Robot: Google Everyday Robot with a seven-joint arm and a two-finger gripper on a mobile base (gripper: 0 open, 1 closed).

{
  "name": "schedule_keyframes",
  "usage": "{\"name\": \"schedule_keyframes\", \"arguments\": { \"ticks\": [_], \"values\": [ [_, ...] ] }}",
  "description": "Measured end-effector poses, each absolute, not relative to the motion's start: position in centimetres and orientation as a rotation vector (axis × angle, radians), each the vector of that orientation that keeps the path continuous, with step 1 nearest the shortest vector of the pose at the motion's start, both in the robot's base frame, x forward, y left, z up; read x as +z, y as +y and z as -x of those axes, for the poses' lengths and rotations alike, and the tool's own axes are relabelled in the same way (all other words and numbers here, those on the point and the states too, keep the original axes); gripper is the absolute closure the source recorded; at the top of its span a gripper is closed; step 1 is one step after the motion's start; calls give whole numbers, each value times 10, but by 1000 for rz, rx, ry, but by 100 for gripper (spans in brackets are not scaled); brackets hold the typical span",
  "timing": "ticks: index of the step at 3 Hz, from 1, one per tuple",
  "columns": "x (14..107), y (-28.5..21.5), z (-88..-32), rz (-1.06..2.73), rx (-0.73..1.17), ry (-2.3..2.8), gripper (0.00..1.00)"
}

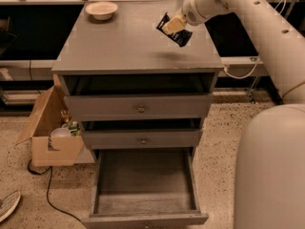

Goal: Pick rxbar blueberry from bottom drawer and place on counter

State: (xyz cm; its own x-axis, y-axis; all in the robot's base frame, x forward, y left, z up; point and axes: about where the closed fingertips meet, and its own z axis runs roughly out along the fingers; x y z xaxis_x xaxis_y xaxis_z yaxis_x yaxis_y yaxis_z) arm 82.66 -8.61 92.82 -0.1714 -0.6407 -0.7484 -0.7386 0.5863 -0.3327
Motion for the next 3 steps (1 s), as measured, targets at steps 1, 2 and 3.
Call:
{"name": "schedule_keyframes", "arguments": {
  "ticks": [1,2,3],
  "values": [
    [919,-62,-846,1150,166,1883,100],
    [915,-30,-859,1199,206,1850,100],
    [919,-26,-862,1201,210,1837,86]
  ]
}}
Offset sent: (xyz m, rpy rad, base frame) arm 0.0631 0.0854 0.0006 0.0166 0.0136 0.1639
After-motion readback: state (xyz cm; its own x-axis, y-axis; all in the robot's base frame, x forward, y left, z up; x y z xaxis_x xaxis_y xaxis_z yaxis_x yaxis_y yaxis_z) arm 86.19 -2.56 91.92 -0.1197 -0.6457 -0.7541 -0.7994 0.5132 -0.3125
